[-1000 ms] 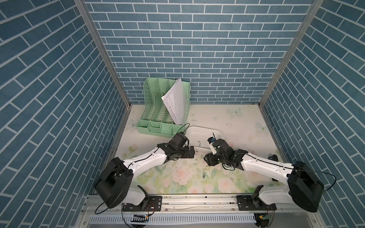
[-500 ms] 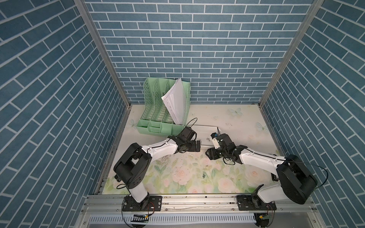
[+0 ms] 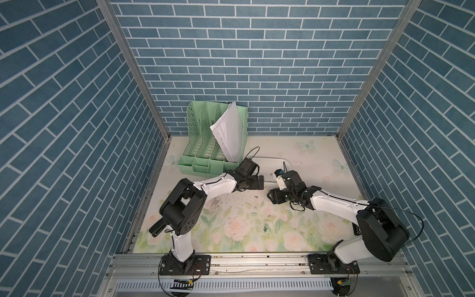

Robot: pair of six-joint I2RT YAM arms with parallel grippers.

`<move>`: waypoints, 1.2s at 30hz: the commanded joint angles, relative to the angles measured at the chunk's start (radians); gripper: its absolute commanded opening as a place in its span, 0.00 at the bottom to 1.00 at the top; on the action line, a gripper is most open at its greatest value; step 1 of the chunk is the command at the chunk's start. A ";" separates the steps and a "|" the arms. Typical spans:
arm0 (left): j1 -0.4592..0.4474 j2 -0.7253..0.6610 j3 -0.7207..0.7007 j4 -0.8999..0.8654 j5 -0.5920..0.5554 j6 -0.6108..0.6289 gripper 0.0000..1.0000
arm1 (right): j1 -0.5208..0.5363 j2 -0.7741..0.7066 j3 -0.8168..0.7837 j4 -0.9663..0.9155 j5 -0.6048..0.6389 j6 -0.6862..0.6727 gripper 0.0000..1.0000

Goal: Put the screws on the desktop into the storage box
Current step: Move the storage box to the center of the board, then pick up the screw from the center of the board.

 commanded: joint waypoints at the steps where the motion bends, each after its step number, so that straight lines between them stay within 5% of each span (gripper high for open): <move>1: 0.022 0.023 0.033 -0.011 -0.017 0.022 1.00 | -0.002 -0.053 -0.004 -0.029 0.014 -0.024 0.68; 10: 0.023 -0.056 0.012 -0.046 0.053 0.029 1.00 | 0.074 -0.127 -0.052 -0.138 0.119 -0.019 0.68; 20: 0.021 -0.345 -0.141 -0.146 0.139 0.048 1.00 | 0.225 -0.096 -0.082 -0.174 0.233 0.045 0.63; 36: 0.022 -0.799 -0.383 -0.434 -0.004 0.047 1.00 | 0.354 0.014 -0.082 -0.129 0.272 0.139 0.45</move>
